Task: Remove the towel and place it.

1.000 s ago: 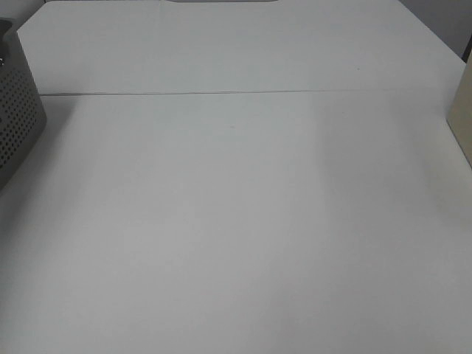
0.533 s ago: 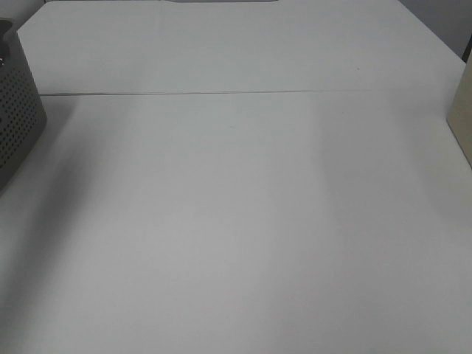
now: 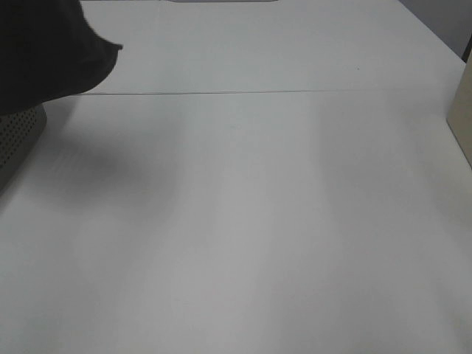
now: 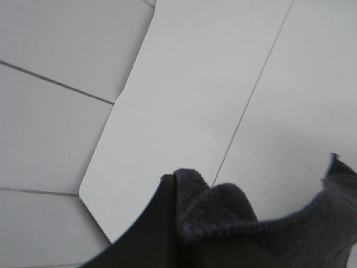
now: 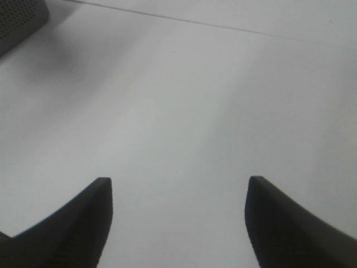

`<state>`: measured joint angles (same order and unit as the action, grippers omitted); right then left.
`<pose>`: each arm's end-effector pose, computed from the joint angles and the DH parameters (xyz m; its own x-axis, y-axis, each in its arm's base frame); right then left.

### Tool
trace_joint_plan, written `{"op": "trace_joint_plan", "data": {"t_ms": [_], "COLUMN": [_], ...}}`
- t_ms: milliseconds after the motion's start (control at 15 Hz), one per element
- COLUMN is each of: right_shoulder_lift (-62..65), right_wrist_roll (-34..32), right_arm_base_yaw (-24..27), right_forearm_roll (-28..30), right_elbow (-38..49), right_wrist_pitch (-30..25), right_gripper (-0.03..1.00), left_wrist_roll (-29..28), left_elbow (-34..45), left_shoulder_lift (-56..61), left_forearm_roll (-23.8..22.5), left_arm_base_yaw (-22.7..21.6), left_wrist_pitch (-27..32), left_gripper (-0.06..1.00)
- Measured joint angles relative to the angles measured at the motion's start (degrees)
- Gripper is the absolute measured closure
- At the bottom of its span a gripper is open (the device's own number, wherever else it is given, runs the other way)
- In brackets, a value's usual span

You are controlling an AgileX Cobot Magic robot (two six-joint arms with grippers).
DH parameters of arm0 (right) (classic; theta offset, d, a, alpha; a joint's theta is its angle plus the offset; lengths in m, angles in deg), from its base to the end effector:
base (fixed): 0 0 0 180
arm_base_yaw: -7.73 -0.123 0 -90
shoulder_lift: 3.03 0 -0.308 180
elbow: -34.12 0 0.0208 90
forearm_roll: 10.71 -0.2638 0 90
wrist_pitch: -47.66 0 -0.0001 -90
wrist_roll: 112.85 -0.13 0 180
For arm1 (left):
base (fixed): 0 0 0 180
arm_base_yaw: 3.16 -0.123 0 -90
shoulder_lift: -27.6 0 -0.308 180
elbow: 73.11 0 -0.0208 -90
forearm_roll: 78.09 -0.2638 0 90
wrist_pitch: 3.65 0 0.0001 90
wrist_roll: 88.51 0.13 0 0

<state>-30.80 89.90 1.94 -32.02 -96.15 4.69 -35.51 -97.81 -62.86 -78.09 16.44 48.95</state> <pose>0.0875 0.0413 0.2838 -0.4333 -0.1596 -0.8870 -0.3685 0.9295 0.0128 0.3286 -0.1170 0.4964 -0.0014 0.8483 -0.5296 0.5593 0.4397 0.7028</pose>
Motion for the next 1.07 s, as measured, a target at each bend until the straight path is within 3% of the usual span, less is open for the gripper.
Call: {"op": "trace_joint_plan", "data": {"t_ms": [200, 400, 600, 667, 1067], "right_shoulder_lift": [-16.5, -32.9, -46.5, -57.2, -73.6], "right_wrist_roll": [30.4, 61.4, 75.3, 81.1, 81.1], "right_arm_base_yaw": [0.0, 0.0, 0.0, -1.9, -14.6], "right_forearm_roll": [-25.0, -50.6, -60.3, -61.5, -61.6], "right_elbow": [0.0, -2.1, -7.8, -13.9, -28.8], "right_wrist_pitch": [7.0, 1.5, -7.2, -10.5, -10.8], "right_gripper": [0.31, 0.31, 0.31, 0.31, 0.31], "left_wrist_roll": [0.0, 0.0, 0.0, 0.0, 0.0], "left_elbow": [0.0, 0.0, 0.0, 0.0, 0.0], "left_shoulder_lift": [0.0, 0.0, 0.0, 0.0, 0.0], "left_forearm_roll": [-0.7, -1.1, -1.2, -1.2, -1.1], "left_arm_base_yaw": [8.2, 13.6, 16.6, 18.3, 19.7], "left_wrist_pitch": [0.0, 0.5, 1.4, 1.4, 1.4], "left_gripper": [0.94, 0.94, 0.94, 0.94, 0.94]}}
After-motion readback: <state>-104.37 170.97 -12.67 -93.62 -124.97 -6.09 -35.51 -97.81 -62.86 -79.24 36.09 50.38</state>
